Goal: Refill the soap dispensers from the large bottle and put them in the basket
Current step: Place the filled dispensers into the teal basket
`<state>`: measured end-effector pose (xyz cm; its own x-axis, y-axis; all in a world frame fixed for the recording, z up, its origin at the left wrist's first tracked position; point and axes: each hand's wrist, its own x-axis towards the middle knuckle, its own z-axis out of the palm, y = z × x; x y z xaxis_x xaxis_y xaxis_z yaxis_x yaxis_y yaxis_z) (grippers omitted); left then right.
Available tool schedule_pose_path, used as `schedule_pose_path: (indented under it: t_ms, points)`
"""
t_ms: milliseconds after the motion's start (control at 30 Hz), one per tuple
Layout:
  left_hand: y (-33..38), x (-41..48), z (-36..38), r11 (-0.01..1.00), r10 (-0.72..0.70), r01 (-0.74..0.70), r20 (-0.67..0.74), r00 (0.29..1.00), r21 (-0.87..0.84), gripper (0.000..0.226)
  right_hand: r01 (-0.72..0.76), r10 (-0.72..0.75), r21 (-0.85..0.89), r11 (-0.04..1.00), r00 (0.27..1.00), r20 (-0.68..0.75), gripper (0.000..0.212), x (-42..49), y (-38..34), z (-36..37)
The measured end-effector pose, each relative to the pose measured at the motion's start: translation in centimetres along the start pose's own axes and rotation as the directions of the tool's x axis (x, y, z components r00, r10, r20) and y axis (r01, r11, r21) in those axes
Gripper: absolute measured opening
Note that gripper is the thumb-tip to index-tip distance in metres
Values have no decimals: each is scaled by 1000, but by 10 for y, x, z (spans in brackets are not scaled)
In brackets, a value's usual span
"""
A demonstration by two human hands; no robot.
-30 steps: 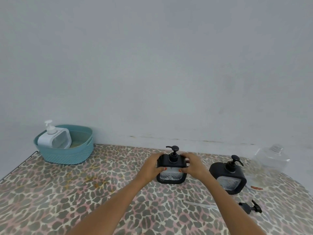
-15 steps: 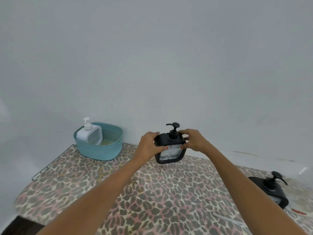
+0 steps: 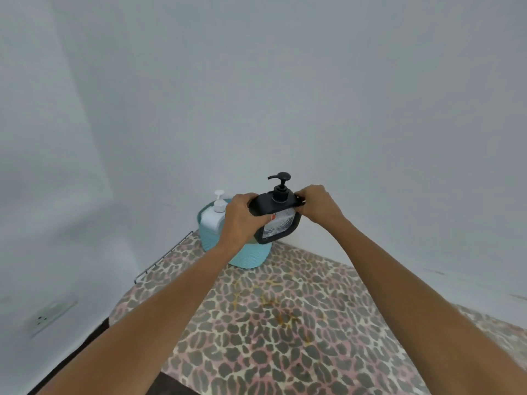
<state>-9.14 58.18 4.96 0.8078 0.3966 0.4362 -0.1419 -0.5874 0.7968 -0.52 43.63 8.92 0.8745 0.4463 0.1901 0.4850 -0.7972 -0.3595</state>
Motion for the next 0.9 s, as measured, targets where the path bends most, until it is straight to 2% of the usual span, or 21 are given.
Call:
schedule_pose_path:
  t_ms: [167, 333, 500, 667, 733, 800, 900]
  points:
    - [-25, 11, -12, 999, -40, 36, -120, 992, -39, 39, -6, 7, 6, 1000, 996, -87, 15, 29, -26, 35]
    - [-53, 19, -10, 992, -122, 118, -126, 984, -42, 44, 11, -2, 88, 996, 994, -109, 21, 51, -33, 68]
    - [-76, 19, -2, 986, -168, 164, -110, 980, -43, 39, -47, 46, -3, 999, 988, -147, 24, 61, -29, 97]
    - [-92, 18, 5, 983, -179, 183, -114, 977, 28, 42, -49, 66, 153, 987, 992, -104, 23, 65, -29, 121]
    - [-94, 19, 4, 978, -155, 171, -133, 979, 119, 44, -55, 77, 219, 974, 993, -92, 24, 67, -31, 126]
    - [-97, 18, 2, 953, -141, 174, -147, 979, 247, 46, -54, 75, 235, 971, 994, -81, 24, 69, -33, 131]
    - [-100, 14, 0, 927, -158, 201, -154, 975, 317, 47, -38, 51, 227, 973, 997, -53, 22, 71, -37, 139]
